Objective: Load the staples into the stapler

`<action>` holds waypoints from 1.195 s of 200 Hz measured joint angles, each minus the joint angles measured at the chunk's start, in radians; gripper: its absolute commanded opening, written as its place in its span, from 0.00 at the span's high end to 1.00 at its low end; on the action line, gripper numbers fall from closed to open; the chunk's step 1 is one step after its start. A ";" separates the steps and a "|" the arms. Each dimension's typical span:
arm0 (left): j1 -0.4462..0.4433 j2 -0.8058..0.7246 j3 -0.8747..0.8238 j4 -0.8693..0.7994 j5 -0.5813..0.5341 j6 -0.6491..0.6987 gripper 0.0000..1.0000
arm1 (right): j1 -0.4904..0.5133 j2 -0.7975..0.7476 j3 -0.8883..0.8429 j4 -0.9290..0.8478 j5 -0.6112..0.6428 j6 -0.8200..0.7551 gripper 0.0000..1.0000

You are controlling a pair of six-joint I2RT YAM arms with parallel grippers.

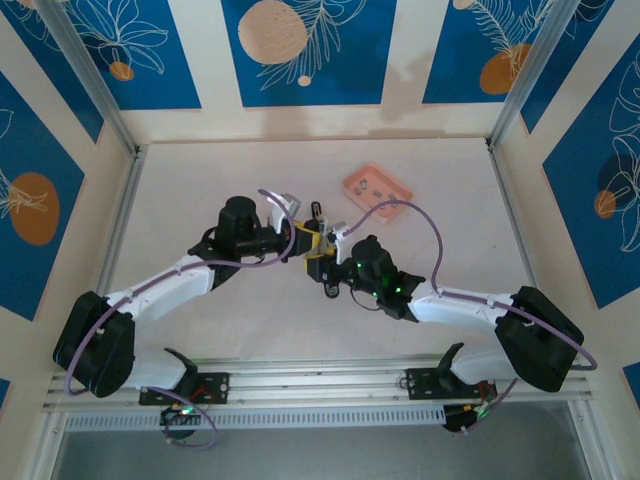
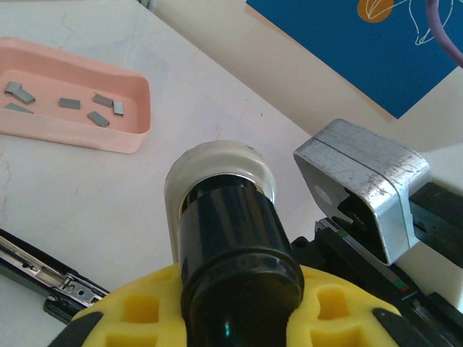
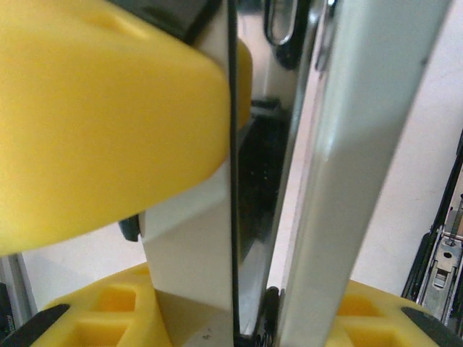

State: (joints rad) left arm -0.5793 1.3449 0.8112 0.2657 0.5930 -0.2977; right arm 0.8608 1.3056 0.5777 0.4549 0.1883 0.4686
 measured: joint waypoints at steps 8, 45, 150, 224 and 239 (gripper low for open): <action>-0.001 0.000 0.000 -0.003 -0.003 0.005 0.99 | 0.000 0.000 0.000 -0.004 0.002 0.000 0.65; -0.006 -0.009 0.019 -0.064 -0.025 0.076 1.00 | -0.032 -0.047 0.032 -0.135 -0.037 0.022 0.42; -0.005 -0.089 0.010 -0.214 -0.006 0.453 1.00 | -0.370 -0.142 0.330 -0.569 -0.584 0.076 0.38; -0.005 -0.114 -0.007 -0.208 0.043 0.515 1.00 | -0.371 -0.008 0.423 -0.753 -0.661 0.034 0.45; -0.005 -0.114 -0.008 -0.197 0.054 0.514 1.00 | -0.377 -0.005 0.423 -0.766 -0.648 0.039 0.48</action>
State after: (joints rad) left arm -0.5846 1.2312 0.8028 0.0685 0.6468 0.2161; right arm 0.4839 1.3010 1.0004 -0.3115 -0.4595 0.5072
